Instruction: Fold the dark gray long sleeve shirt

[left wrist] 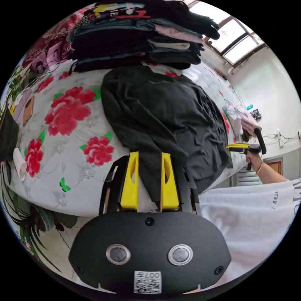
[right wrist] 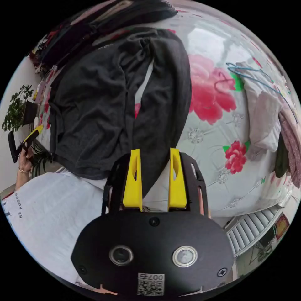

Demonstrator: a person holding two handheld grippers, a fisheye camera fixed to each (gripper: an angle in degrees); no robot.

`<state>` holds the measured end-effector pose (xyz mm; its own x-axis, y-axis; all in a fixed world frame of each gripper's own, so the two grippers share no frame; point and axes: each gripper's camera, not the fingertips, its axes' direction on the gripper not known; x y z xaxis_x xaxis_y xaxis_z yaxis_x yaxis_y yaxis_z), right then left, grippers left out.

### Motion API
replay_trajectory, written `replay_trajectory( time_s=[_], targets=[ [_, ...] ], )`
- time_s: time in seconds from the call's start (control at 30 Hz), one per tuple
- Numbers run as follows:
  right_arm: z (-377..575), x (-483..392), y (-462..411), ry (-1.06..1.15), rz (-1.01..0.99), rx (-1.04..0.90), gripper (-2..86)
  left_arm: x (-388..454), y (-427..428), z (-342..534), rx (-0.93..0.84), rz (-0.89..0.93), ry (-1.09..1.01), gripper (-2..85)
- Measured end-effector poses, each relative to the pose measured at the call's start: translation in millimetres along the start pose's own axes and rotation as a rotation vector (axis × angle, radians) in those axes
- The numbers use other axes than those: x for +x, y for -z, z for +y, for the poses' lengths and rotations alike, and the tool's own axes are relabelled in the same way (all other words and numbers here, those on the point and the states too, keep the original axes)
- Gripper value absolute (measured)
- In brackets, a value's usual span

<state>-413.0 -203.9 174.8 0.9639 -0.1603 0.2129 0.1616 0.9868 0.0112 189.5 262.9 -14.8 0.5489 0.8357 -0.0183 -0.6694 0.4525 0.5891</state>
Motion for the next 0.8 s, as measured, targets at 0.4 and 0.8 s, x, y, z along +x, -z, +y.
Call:
replay_trajectory(
  time_s=[0.4,0.8],
  targets=[
    [41,108,125,-0.383,0.313,0.242,0.3,-63,67,-12,0.020,-0.043,0.086,-0.3],
    [63,-6,39,0.087,-0.243,0.208,8.4,19,84,36,0.177,-0.233,0.185,9.4]
  ],
)
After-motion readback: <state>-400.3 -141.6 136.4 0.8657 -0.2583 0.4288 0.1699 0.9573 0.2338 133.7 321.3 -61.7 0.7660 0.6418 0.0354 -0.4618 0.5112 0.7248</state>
